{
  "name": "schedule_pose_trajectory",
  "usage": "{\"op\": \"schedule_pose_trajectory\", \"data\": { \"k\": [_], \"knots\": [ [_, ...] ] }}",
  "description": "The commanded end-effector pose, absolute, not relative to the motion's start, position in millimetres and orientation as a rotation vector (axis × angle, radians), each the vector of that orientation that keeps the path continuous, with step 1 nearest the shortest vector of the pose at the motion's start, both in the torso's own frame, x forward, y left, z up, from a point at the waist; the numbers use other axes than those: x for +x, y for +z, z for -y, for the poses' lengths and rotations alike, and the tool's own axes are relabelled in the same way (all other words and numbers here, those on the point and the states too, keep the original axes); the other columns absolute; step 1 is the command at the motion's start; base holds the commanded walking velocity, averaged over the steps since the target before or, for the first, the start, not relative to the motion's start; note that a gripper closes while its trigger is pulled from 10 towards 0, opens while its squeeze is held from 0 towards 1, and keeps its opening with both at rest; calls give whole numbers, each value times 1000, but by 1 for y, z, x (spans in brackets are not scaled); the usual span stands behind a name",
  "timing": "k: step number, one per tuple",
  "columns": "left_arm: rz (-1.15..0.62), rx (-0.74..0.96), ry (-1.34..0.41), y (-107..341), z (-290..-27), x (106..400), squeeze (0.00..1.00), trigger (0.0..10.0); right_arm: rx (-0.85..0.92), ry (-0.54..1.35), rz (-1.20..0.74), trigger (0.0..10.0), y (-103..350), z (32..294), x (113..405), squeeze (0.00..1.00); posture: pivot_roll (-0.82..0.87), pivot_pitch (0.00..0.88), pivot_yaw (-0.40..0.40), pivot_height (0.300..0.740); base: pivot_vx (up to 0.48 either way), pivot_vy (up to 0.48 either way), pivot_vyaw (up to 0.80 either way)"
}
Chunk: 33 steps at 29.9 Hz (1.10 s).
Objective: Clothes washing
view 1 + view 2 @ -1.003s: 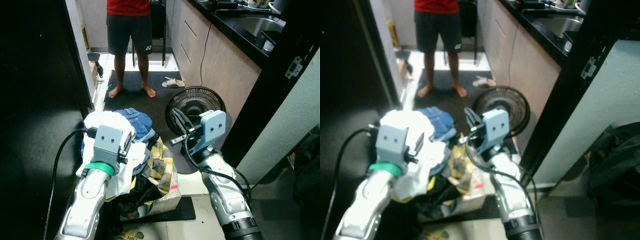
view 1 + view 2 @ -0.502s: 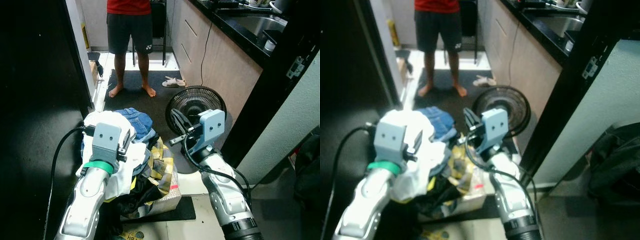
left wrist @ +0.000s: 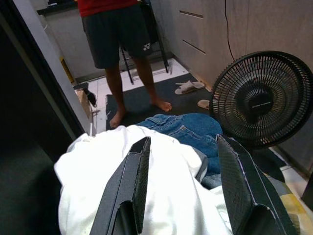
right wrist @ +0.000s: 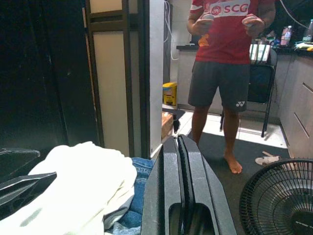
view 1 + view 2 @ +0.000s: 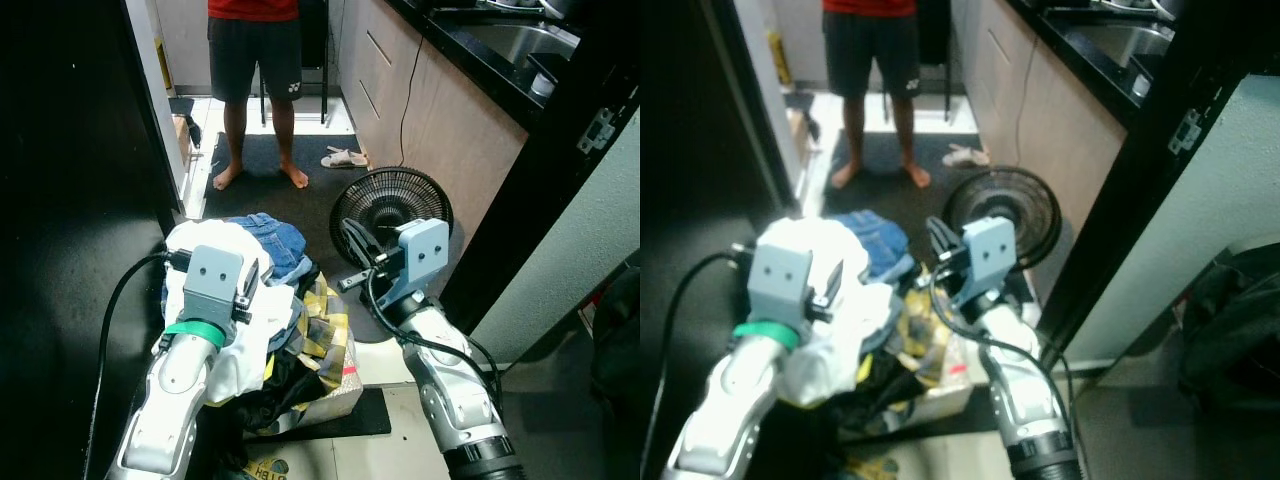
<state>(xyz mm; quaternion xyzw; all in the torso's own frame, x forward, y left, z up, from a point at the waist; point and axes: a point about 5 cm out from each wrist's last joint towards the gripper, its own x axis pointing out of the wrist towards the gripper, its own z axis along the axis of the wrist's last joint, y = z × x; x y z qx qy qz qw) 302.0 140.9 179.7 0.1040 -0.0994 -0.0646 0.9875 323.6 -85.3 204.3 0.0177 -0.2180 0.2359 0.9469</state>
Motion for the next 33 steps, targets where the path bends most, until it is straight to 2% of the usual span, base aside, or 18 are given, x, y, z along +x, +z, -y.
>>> {"op": "schedule_pose_trajectory", "data": {
  "k": [1,16,24,33],
  "knots": [
    [213,220,-133,181,-139,300,0,10000,37,477,425,10000,200,87,322,0,54,71,0,740,0,-465,0],
    [221,228,-134,183,-138,300,0,10000,50,476,417,10000,199,86,322,0,53,74,0,740,0,-447,0],
    [231,187,-141,185,-136,299,0,10000,42,471,402,10000,197,87,323,0,55,74,-2,740,0,0,0],
    [224,193,-135,184,-137,299,0,10000,29,469,399,10000,197,87,324,0,55,73,-2,740,0,0,746]
  ]
}}
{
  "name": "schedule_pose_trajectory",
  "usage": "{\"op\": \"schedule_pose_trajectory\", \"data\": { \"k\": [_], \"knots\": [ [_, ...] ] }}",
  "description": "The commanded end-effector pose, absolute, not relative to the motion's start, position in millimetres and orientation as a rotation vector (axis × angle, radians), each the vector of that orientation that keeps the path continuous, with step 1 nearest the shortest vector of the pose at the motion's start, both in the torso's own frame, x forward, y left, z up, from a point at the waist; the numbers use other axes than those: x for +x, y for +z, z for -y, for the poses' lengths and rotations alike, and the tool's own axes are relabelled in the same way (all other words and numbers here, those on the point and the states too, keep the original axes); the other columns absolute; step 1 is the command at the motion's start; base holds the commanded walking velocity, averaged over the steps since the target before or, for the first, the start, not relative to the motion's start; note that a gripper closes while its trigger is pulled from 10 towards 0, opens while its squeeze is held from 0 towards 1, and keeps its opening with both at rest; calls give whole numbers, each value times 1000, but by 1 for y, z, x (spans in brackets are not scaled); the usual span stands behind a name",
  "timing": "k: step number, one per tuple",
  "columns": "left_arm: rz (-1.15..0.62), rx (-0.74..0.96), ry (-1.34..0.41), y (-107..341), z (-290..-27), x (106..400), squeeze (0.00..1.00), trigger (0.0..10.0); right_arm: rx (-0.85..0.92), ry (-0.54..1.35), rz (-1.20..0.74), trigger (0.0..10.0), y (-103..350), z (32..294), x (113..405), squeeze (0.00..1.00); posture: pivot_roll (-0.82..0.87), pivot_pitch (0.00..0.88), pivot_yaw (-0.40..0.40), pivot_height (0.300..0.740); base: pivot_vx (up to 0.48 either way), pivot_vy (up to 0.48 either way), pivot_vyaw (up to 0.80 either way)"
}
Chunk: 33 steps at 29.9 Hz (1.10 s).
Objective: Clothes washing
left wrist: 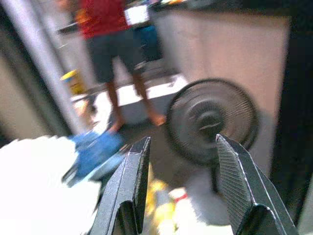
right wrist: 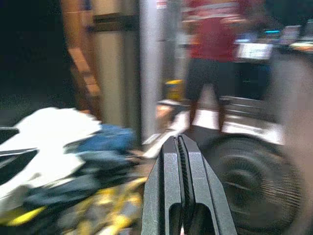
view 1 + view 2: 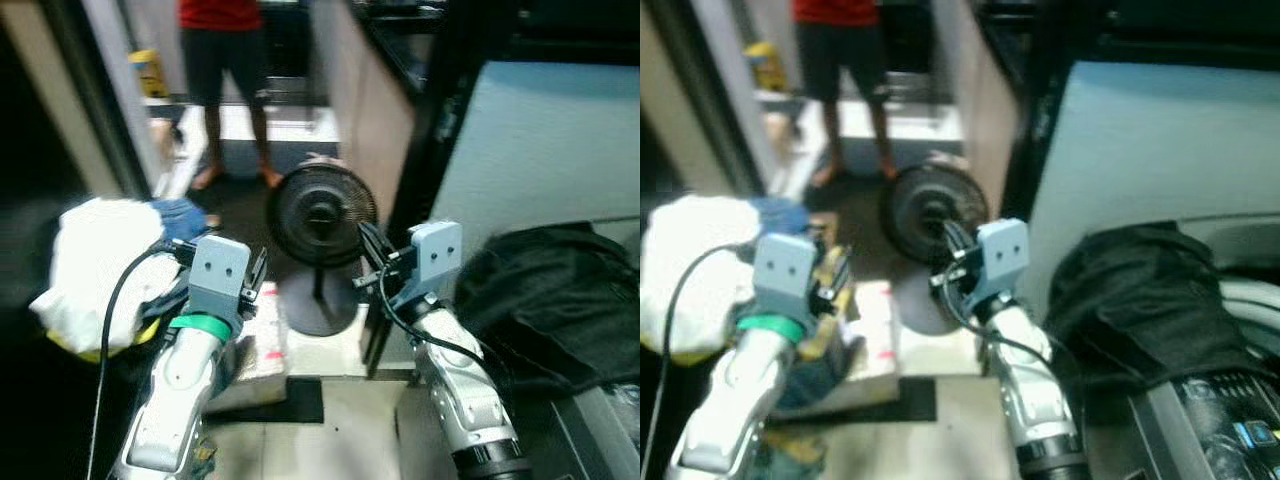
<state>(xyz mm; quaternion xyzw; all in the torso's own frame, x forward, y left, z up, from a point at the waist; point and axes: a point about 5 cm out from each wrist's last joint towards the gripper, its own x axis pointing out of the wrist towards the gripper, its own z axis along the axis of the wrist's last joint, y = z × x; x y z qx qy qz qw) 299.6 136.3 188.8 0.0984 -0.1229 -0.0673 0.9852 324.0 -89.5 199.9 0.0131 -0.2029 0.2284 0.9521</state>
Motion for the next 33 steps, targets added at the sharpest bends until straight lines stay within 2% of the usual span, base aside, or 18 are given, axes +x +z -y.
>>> {"op": "schedule_pose_trajectory", "data": {
  "k": [1,13,33],
  "knots": [
    [224,191,-134,184,-137,299,0,10000,27,470,400,10000,197,87,324,0,54,74,-2,740,0,0,788],
    [223,192,-119,183,-139,300,0,10000,33,473,403,10000,197,87,323,0,54,74,-1,740,0,0,780],
    [230,206,-115,184,-141,302,0,10000,50,472,407,10000,198,85,324,0,54,66,6,740,461,0,0]
  ]
}}
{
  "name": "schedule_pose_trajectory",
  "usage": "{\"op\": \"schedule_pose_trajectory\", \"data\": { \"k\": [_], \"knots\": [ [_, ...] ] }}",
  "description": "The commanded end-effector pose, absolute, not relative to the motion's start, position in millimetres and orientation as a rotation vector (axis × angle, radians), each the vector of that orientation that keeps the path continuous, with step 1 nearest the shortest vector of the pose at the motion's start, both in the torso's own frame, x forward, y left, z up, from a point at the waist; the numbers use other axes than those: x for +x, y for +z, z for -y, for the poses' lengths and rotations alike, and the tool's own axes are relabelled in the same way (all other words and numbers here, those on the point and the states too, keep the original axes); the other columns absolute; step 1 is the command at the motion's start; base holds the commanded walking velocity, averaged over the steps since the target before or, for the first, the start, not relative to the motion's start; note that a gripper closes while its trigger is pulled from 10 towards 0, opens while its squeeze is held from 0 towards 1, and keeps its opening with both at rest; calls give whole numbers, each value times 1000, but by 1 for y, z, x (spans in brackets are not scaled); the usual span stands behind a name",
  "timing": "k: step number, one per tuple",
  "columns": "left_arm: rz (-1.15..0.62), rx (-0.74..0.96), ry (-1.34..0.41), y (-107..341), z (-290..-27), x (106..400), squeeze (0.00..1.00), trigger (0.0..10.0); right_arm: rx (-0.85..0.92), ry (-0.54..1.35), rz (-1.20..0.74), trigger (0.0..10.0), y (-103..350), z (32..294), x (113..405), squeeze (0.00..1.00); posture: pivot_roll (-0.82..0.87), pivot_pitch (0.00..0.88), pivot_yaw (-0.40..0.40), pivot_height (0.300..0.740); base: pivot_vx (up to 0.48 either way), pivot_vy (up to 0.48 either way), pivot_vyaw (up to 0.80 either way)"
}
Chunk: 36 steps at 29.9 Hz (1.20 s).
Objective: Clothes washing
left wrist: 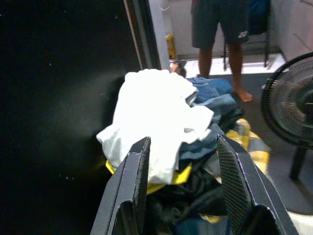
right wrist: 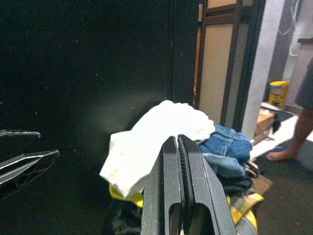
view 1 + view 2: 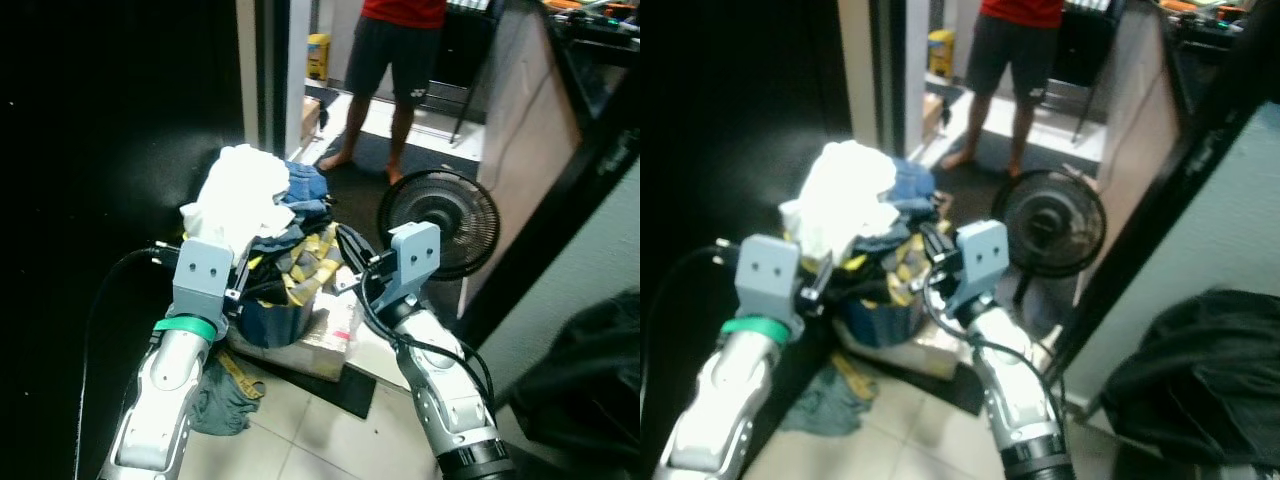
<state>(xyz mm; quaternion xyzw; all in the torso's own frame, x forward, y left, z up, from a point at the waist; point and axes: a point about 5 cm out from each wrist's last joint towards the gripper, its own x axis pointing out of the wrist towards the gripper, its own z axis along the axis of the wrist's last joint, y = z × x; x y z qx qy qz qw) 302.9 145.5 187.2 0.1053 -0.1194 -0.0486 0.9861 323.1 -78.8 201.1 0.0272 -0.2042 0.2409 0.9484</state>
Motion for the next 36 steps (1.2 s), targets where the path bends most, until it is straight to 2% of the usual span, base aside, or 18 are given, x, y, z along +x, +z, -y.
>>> {"op": "schedule_pose_trajectory", "data": {
  "k": [1,36],
  "knots": [
    [230,206,-115,184,-141,302,0,10000,50,472,407,10000,198,85,324,0,54,66,6,740,480,0,0],
    [222,206,-116,182,-140,301,0,10000,38,473,396,10000,195,84,322,0,53,80,4,740,480,0,0]
  ]
}}
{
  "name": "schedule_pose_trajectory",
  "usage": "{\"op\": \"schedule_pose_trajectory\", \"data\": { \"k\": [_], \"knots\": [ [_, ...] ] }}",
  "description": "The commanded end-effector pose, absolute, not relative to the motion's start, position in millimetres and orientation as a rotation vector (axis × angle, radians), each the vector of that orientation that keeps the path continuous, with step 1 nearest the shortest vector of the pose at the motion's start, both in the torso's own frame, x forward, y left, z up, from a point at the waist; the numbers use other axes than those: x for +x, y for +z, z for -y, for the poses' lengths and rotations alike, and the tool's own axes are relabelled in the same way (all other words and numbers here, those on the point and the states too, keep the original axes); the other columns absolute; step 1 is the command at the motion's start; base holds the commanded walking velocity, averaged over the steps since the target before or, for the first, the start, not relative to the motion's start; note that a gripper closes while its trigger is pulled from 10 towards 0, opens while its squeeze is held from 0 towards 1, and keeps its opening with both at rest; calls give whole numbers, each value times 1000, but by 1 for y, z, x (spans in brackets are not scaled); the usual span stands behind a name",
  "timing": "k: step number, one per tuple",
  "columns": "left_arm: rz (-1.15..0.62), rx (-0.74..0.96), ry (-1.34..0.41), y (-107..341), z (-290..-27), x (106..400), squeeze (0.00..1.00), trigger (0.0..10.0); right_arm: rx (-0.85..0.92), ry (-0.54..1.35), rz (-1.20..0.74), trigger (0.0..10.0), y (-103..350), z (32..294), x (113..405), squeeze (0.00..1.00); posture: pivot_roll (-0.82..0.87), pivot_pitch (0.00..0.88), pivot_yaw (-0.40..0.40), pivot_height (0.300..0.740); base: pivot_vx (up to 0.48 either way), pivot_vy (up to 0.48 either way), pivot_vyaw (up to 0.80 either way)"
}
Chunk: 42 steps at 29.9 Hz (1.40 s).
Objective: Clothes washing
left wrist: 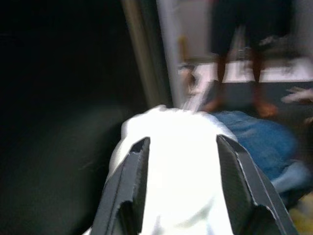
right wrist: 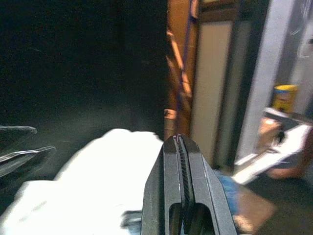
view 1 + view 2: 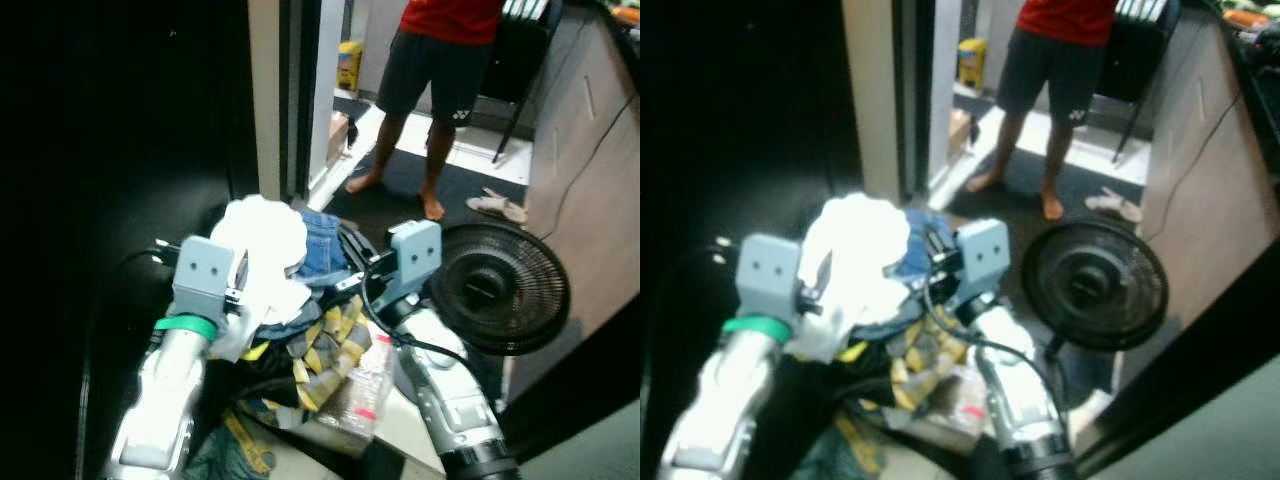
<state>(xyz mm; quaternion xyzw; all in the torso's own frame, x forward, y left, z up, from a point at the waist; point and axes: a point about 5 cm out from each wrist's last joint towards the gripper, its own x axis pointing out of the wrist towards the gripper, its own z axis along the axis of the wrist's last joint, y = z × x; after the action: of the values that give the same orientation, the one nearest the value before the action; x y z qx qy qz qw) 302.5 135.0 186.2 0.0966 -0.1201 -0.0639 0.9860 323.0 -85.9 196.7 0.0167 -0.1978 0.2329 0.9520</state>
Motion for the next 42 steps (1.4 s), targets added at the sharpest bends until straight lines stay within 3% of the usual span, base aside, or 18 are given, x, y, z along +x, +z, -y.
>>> {"op": "schedule_pose_trajectory", "data": {
  "k": [1,9,26,41,42],
  "knots": [
    [222,206,-116,182,-140,301,0,10000,38,473,395,10000,195,84,322,0,53,80,4,740,480,0,0],
    [184,215,-122,175,-141,302,0,10000,32,470,384,10000,192,85,322,0,53,82,4,740,444,0,0],
    [87,276,-178,143,-142,293,0,10000,-19,567,315,10000,175,77,318,0,52,72,4,740,0,0,0],
    [-41,444,-225,99,-138,290,0,10000,-65,450,229,10000,144,88,326,0,49,73,2,740,0,0,0],
    [-42,432,-217,99,-138,292,0,10000,-76,450,226,10000,140,88,326,1000,48,75,3,740,0,0,0]
  ]
}}
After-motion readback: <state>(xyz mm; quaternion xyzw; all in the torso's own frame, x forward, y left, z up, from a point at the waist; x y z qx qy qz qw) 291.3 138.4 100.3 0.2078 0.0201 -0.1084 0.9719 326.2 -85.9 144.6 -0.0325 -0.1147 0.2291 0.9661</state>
